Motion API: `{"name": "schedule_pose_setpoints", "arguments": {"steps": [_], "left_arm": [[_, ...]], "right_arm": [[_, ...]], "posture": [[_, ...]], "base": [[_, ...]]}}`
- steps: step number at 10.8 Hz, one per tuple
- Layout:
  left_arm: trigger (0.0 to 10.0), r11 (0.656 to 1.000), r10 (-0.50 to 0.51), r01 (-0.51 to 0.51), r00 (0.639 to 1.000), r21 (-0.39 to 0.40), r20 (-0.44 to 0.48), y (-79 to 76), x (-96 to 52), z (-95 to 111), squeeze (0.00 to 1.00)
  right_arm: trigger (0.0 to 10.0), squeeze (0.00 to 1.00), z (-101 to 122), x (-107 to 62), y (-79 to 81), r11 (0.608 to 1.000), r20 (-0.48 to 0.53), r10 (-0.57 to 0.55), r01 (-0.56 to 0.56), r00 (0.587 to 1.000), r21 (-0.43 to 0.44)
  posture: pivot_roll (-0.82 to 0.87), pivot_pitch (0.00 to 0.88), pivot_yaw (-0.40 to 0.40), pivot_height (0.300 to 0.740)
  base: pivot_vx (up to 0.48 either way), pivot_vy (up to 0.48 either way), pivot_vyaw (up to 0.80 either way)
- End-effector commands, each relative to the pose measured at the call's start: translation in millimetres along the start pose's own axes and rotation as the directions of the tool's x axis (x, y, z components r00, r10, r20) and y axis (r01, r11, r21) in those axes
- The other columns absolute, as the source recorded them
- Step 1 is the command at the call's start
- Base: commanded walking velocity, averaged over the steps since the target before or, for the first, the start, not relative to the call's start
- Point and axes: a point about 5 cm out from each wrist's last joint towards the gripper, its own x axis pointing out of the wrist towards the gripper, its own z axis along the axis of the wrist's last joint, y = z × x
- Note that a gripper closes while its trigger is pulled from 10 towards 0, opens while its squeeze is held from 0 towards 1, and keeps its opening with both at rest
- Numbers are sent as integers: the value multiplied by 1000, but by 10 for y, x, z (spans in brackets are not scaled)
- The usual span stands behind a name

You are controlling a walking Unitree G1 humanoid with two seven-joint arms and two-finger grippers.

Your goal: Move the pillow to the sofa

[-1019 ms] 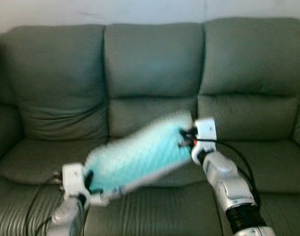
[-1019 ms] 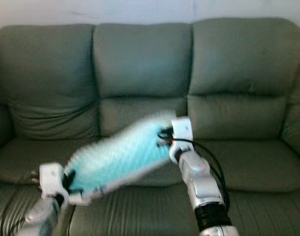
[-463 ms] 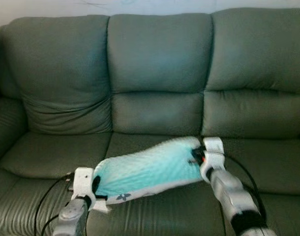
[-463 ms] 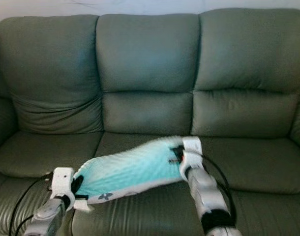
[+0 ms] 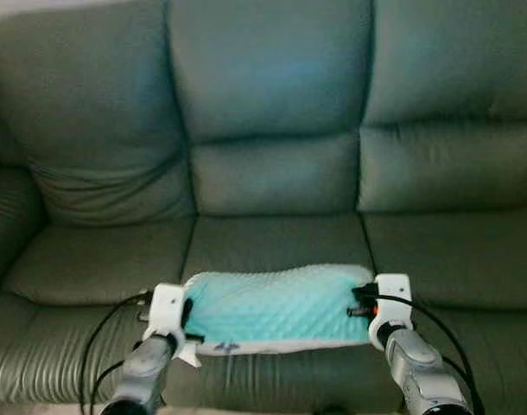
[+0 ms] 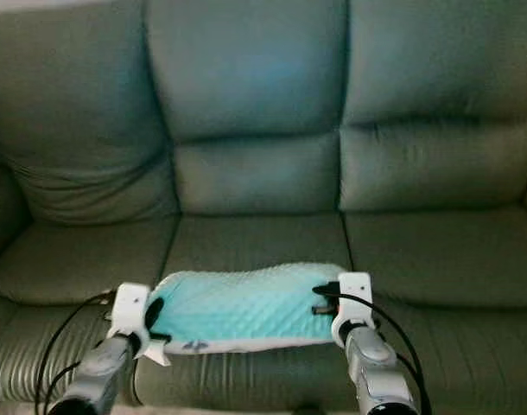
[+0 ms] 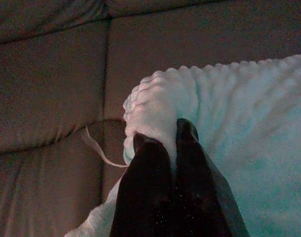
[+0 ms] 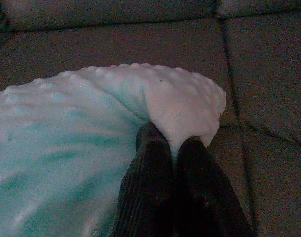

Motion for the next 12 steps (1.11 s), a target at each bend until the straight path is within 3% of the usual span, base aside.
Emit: {"name": "schedule_pose_setpoints", "arguments": {"steps": [1, 2, 5, 10, 11, 12], "left_arm": [[10000, 999, 41, -41, 999, 0, 4, 82, -7, 1, 0], [10000, 996, 83, -82, 995, -22, 47, 105, 72, 179, 0], [10000, 980, 195, -188, 974, -72, 112, 190, 151, 429, 0], [10000, 975, 186, -175, 979, -134, 77, 53, 141, 314, 0], [10000, 974, 171, -157, 982, -163, 76, 32, 139, 300, 494], [10000, 971, 167, -151, 983, -183, 77, 15, 136, 291, 1000]], "right_arm": [[10000, 0, 88, 19, 25, 1000, 43, -10, 11, 999, -10], [10000, 0, 200, 75, 59, 999, 89, -25, 29, 996, -45], [10000, 0, 410, 179, 132, 998, 166, -4, 15, 986, -67], [10000, 0, 291, 221, 257, 999, 134, 11, -5, 991, -43], [10000, 1000, 283, 226, 265, 999, 135, 15, -9, 991, -39], [10000, 1000, 271, 227, 256, 999, 133, 12, -7, 991, -40]], "posture": [[-283, 236, 130, 740], [-288, 260, 128, 740], [-298, 284, 127, 740], [-284, 300, 122, 740], [-283, 303, 123, 740], [-283, 304, 125, 740]], "base": [[0, 0, 0], [0, 0, 0], [0, 0, 0], [0, 0, 0], [0, 0, 0], [0, 0, 0]]}}
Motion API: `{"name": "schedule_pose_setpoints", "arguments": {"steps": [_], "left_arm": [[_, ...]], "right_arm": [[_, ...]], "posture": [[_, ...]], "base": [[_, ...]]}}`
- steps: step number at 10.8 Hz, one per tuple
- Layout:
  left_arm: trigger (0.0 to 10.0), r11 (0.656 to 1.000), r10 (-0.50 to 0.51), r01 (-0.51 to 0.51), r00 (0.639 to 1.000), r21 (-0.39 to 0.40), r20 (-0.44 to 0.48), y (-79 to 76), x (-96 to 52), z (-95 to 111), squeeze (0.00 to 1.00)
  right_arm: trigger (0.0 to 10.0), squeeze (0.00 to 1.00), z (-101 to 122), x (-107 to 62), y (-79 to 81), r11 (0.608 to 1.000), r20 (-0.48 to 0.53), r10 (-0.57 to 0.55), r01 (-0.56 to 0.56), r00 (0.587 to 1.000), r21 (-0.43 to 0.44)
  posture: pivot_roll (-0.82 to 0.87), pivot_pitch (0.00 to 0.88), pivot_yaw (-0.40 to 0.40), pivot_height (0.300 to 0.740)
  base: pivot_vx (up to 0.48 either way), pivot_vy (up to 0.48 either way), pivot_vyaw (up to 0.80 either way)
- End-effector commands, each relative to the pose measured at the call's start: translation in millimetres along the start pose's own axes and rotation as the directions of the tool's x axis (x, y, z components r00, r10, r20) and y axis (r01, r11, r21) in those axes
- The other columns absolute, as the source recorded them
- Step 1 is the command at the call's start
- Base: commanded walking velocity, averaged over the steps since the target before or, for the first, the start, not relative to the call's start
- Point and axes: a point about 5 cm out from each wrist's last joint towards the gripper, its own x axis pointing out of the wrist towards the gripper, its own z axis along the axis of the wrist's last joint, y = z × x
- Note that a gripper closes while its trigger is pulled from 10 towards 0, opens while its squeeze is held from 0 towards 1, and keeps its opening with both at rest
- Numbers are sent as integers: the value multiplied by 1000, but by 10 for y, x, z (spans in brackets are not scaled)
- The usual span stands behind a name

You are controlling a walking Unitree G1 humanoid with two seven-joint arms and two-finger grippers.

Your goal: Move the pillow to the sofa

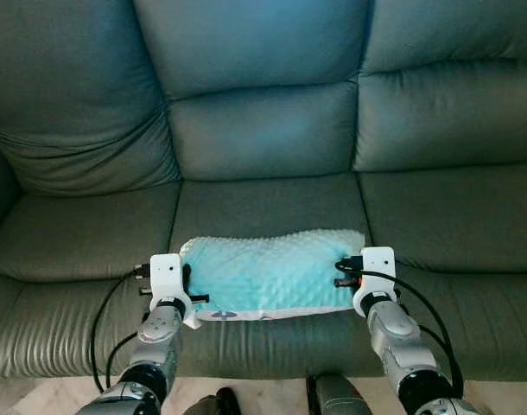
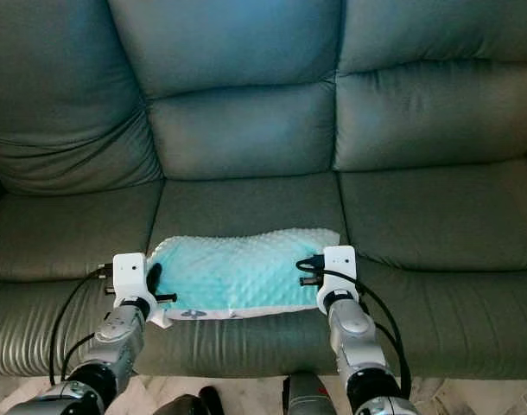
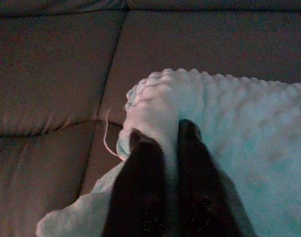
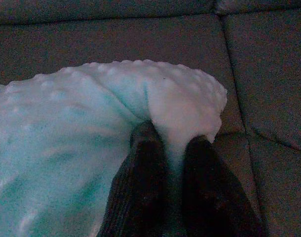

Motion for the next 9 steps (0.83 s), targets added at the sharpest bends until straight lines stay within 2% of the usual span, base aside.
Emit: {"name": "schedule_pose_setpoints", "arguments": {"steps": [1, 6, 9], "left_arm": [[10000, 1000, 21, -21, 999, -8, -31, 69, -53, -114, 1000], [10000, 998, 3, -6, 999, -57, -42, 18, -100, -198, 1000], [10000, 997, -14, 11, 999, -70, -45, -16, -131, -247, 1000]], "right_arm": [[10000, 1000, -76, -23, 14, 1000, -21, -8, 8, 1000, -5], [10000, 1000, -118, -37, -26, 1000, -26, -15, 15, 1000, -13], [10000, 1000, -140, -48, -21, 1000, -25, 19, -19, 1000, 9]], "posture": [[-283, 305, 124, 740], [-277, 302, 124, 740], [-271, 297, 124, 740]], "base": [[0, 0, 0], [0, 0, 0], [0, 0, 0]]}}
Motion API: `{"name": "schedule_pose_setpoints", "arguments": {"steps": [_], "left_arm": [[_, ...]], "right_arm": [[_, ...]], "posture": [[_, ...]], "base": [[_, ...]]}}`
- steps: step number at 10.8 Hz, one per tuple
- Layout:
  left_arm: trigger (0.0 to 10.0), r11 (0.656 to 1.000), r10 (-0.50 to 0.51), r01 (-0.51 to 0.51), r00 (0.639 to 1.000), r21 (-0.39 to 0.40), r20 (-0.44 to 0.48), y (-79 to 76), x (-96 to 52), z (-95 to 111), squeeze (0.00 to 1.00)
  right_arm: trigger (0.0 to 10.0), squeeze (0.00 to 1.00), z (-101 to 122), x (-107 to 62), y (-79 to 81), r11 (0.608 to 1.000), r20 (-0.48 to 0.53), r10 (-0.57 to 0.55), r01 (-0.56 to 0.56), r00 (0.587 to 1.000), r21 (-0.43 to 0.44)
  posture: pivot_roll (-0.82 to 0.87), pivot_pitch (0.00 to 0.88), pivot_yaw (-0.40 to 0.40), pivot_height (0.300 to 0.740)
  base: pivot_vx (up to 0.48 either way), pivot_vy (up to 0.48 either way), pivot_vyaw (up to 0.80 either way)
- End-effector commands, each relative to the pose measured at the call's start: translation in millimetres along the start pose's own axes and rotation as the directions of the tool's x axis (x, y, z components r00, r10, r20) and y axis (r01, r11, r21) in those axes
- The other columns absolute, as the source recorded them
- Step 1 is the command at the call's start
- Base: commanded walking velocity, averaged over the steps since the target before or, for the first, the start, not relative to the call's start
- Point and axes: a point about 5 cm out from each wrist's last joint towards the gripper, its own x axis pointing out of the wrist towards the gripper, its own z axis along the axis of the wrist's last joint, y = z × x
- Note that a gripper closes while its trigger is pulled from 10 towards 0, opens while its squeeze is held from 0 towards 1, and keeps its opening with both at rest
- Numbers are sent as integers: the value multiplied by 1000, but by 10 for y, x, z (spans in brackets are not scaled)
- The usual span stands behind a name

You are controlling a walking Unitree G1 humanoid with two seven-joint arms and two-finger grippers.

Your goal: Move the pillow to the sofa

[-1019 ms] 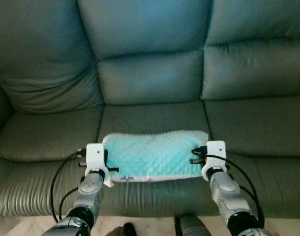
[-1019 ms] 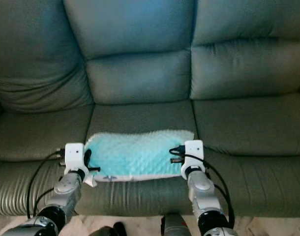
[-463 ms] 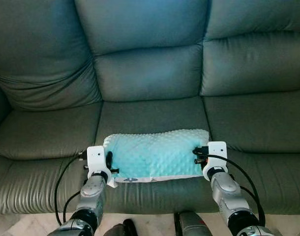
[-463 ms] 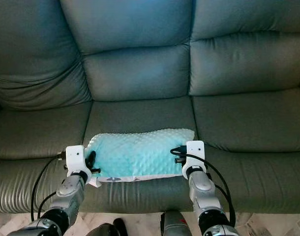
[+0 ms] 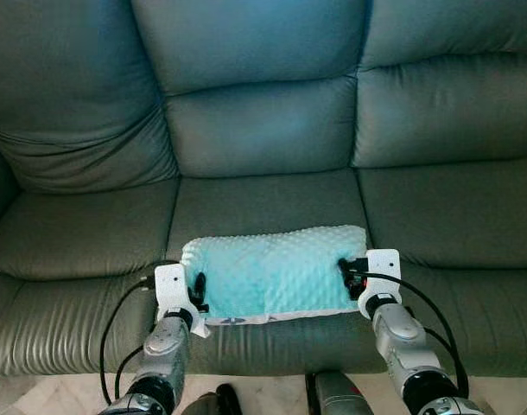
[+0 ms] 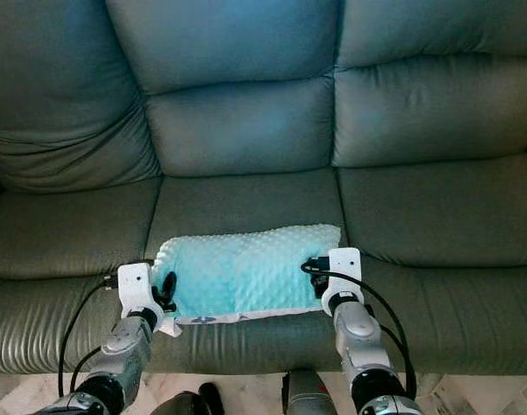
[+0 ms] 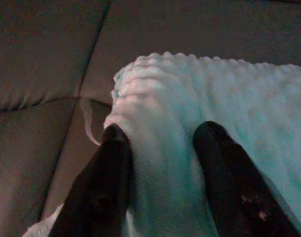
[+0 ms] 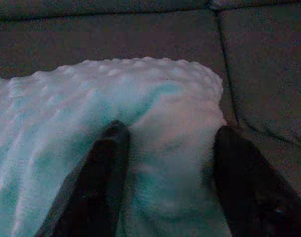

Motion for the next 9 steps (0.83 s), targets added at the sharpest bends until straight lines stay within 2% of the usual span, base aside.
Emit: {"name": "schedule_pose_setpoints", "arguments": {"steps": [1, 5, 9], "left_arm": [[10000, 1000, 21, -21, 999, -3, -24, 83, -55, -96, 1000], [10000, 1000, 9, -9, 1000, -7, -17, 125, -130, -180, 1000], [10000, 999, -3, 6, 996, -33, 90, 214, -190, -74, 1000]], "right_arm": [[10000, 1000, -97, -32, 60, 1000, -31, 26, -25, 999, 16], [10000, 1000, -93, -68, 48, 998, -11, 67, -67, 998, 3], [10000, 1000, 164, -63, 6, 996, 89, 91, -92, 992, 3]], "posture": [[-271, 297, 124, 740], [-267, 283, 114, 740], [-257, 245, 111, 740]], "base": [[0, 0, 0], [0, 0, 0], [0, 0, 0]]}}
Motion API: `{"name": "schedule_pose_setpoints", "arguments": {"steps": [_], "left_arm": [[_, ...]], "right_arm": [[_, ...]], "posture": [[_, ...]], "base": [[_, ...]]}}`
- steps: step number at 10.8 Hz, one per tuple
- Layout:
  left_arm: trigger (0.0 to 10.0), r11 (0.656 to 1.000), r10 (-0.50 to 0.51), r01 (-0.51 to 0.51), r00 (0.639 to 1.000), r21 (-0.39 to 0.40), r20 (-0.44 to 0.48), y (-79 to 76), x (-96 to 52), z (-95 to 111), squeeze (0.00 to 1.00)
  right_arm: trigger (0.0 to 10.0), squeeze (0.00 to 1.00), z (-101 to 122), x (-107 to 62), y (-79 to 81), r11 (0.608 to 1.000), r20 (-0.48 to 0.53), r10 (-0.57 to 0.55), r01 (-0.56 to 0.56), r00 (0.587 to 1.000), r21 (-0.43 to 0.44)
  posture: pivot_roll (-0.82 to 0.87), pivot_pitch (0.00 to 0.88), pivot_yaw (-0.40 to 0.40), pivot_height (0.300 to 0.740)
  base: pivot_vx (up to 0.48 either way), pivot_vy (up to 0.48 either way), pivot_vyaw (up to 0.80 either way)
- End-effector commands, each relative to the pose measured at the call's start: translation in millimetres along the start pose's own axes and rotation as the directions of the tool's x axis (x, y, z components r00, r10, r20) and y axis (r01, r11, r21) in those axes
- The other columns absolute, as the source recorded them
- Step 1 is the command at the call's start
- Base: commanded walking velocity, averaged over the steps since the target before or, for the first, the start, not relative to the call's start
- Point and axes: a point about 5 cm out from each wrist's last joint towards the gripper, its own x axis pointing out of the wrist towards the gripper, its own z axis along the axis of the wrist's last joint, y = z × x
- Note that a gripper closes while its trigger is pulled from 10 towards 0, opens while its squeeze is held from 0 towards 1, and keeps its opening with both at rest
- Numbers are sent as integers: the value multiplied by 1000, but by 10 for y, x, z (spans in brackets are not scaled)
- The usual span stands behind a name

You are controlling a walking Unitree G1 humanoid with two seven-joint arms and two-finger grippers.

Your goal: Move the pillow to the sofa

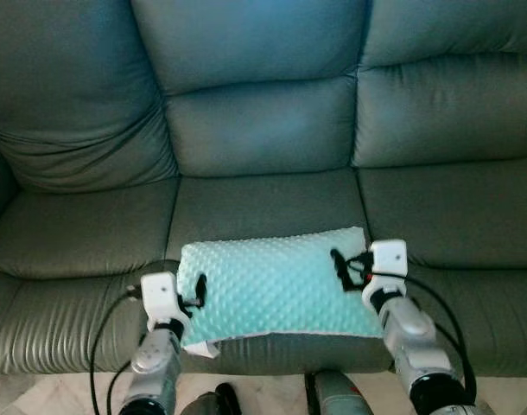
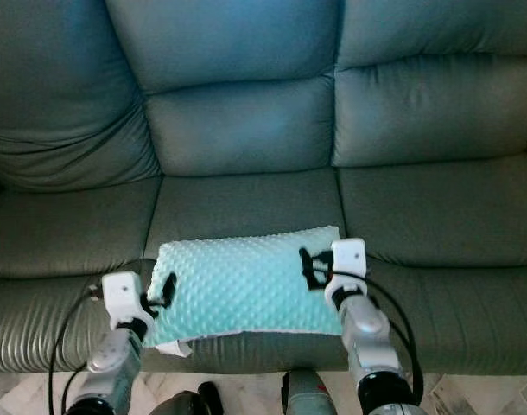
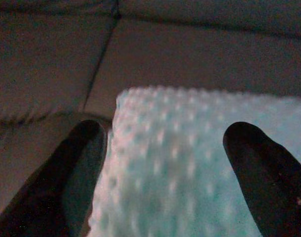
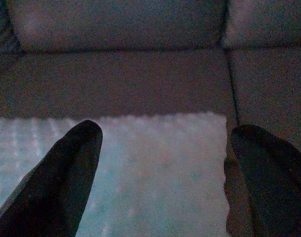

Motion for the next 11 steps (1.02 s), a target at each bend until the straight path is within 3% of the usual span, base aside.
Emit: {"name": "schedule_pose_setpoints", "arguments": {"steps": [1, 3, 4, 6, 8, 9, 10, 11], "left_arm": [[10000, 999, 35, -35, 999, 6, -22, 128, -51, -44, 1000], [10000, 999, 48, -48, 999, 9, -17, 184, -13, 27, 1000], [10000, 999, -26, 29, 994, 28, -106, 129, 17, 2, 1000], [10000, 986, -146, 156, 978, 62, -149, 29, 11, 4, 1000], [10000, 940, -272, 306, 939, 152, -209, 1, -119, 32, 1000], [10000, 925, -263, 318, 931, 208, -253, 130, -181, 61, 1000], [10000, 933, -246, 304, 930, 195, -274, 174, -192, 79, 1000], [10000, 921, -281, 350, 901, 171, -331, 142, -246, 74, 1000]], "right_arm": [[10000, 1000, -31, -26, 48, 1000, -14, 17, -16, 1000, 21], [10000, 1000, 13, 37, 56, 999, -53, 32, -30, 998, 26], [10000, 1000, -66, 61, 145, 993, -202, 121, -116, 972, 37], [10000, 1000, -121, 20, 172, 985, -294, 168, -168, 941, 26], [10000, 1000, -34, -108, 248, 965, -351, 261, -249, 899, 82], [10000, 1000, -7, -249, 375, 924, -419, 382, -341, 824, 171], [10000, 1000, 8, -300, 420, 908, -437, 420, -367, 795, 204], [10000, 996, 2, -334, 420, 904, -476, 425, -337, 770, 263]], "posture": [[-260, 228, 113, 740], [-269, 186, 121, 740], [-275, 166, 122, 740], [-276, 138, 117, 740], [-284, 122, 113, 740], [-280, 110, 110, 740], [-284, 105, 108, 740], [-283, 97, 103, 740]], "base": [[0, 0, 0], [0, 0, 0], [0, 0, 0], [0, 0, 0], [0, 0, 0], [0, 0, 0], [0, 0, 0], [0, 0, 0]]}}
